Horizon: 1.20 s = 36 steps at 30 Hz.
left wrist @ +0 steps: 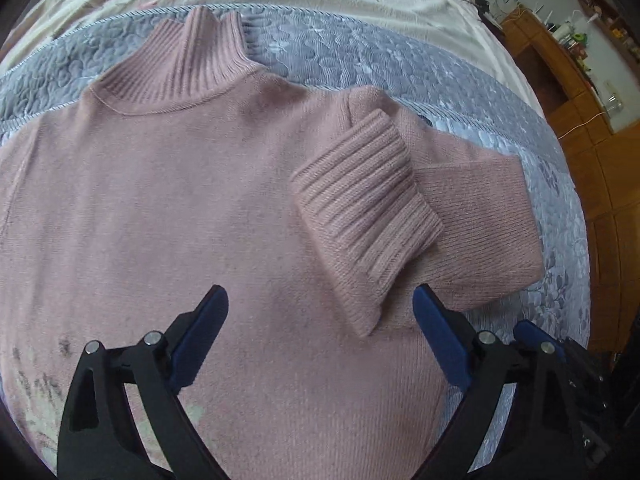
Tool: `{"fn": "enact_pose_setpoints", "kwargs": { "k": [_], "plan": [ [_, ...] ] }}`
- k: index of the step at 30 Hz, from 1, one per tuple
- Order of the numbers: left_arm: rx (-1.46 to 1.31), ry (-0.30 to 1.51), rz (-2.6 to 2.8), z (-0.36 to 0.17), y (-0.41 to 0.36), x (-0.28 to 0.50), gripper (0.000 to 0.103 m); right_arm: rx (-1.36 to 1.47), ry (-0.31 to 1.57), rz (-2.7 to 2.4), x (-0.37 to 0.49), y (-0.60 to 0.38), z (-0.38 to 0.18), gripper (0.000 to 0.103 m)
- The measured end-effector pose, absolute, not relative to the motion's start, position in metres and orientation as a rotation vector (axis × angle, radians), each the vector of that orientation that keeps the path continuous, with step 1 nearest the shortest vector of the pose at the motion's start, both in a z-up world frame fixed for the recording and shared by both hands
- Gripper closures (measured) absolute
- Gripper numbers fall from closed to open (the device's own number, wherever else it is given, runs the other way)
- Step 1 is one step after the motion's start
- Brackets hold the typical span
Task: Fold small clothes
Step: 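Grasp the folded cuff with the left gripper, straighten it, release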
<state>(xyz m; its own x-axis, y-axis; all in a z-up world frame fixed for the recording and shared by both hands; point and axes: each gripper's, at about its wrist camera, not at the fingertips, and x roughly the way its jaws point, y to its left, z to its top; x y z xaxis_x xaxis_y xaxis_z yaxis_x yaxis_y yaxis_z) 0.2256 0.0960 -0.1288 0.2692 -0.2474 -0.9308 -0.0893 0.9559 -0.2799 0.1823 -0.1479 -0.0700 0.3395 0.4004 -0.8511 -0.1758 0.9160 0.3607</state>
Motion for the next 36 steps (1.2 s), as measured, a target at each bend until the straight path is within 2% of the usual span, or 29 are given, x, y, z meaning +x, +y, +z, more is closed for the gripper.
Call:
{"fn": "enact_pose_setpoints", "kwargs": {
  "k": [2,4,5,6,8,13,25,30,36],
  "plan": [
    [-0.337,1.344,-0.121,-0.143,0.088,0.233,0.034,0.218,1.168,0.361,0.18,-0.155,-0.072,0.066],
    [-0.354,1.367,-0.111,-0.152,0.083,0.236,0.037,0.211,1.164,0.352,0.177,-0.159,-0.074,0.066],
    [-0.335,1.356,-0.095,-0.152,0.081,0.237,0.043,0.207,1.161,0.349,0.177,-0.159,-0.075,0.066],
    [-0.315,1.343,-0.088,-0.151,0.078,0.237,0.06,0.206,1.159,0.346,0.176,-0.159,-0.076,0.066],
    [-0.327,1.315,-0.114,-0.144,0.077,0.237,0.086,0.214,1.158,0.343,0.177,-0.16,-0.077,0.066],
    [-0.314,1.213,-0.103,-0.117,0.097,0.226,0.089,0.253,1.154,0.329,0.179,-0.165,-0.078,0.066],
    [-0.279,1.108,0.083,-0.079,0.226,0.206,0.09,0.402,1.148,0.298,0.221,-0.168,-0.072,0.064],
    [-0.29,1.1,0.14,-0.082,0.266,0.2,0.09,0.373,1.176,0.357,0.243,-0.133,-0.081,0.064],
    [-0.293,1.158,0.148,-0.114,0.283,0.199,0.088,0.281,1.269,0.263,0.255,-0.11,-0.118,0.065]
  ]
}}
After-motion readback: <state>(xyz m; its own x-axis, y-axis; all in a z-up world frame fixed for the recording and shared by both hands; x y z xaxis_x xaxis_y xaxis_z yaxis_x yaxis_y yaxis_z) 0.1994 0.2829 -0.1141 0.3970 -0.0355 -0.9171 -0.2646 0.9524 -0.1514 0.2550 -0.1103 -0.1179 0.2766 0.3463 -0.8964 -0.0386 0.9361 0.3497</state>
